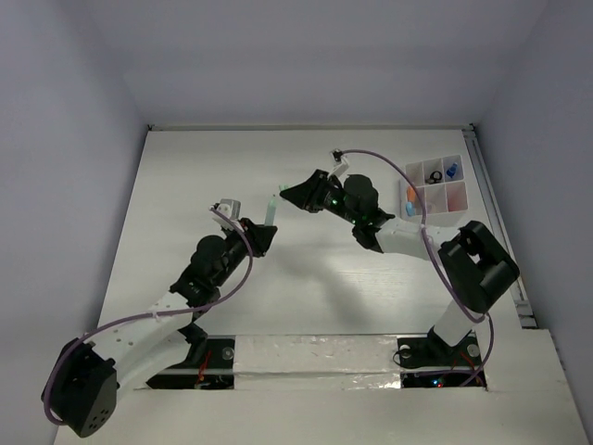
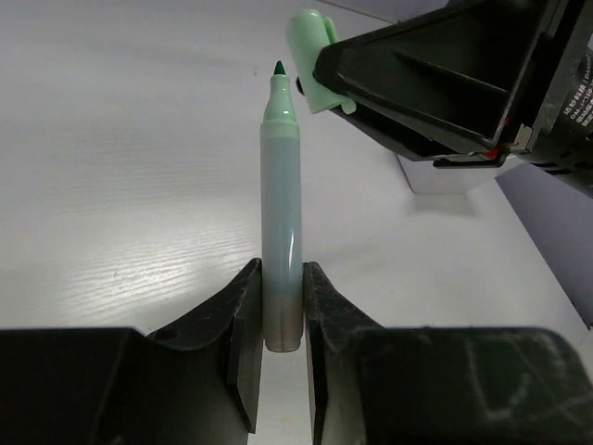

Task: Sort the stationery into containers
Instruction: Close the pen cap on the pen.

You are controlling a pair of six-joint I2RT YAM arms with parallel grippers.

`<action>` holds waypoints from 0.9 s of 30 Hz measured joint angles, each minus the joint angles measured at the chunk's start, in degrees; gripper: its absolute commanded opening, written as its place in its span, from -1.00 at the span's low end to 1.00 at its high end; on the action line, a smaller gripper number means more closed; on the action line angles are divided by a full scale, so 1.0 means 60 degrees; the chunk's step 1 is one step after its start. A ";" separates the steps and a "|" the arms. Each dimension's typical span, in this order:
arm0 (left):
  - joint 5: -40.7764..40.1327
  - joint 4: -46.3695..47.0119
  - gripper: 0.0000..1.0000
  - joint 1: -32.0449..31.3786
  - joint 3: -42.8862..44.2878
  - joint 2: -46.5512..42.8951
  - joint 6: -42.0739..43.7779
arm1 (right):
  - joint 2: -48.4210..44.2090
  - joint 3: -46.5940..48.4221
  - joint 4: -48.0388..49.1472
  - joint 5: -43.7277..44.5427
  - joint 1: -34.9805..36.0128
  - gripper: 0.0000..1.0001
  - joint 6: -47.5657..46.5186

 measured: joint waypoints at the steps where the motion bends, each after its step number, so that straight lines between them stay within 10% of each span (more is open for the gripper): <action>1: -0.0138 0.0004 -1.00 -0.0164 0.0098 0.0025 0.0073 | -0.0047 0.0000 0.0091 0.0066 0.0044 -1.00 0.0109; 27: -0.1570 -0.0149 -1.00 -0.1344 0.0619 0.0525 0.0382 | -0.0109 -0.0015 0.0845 0.0882 0.0379 -0.97 0.0729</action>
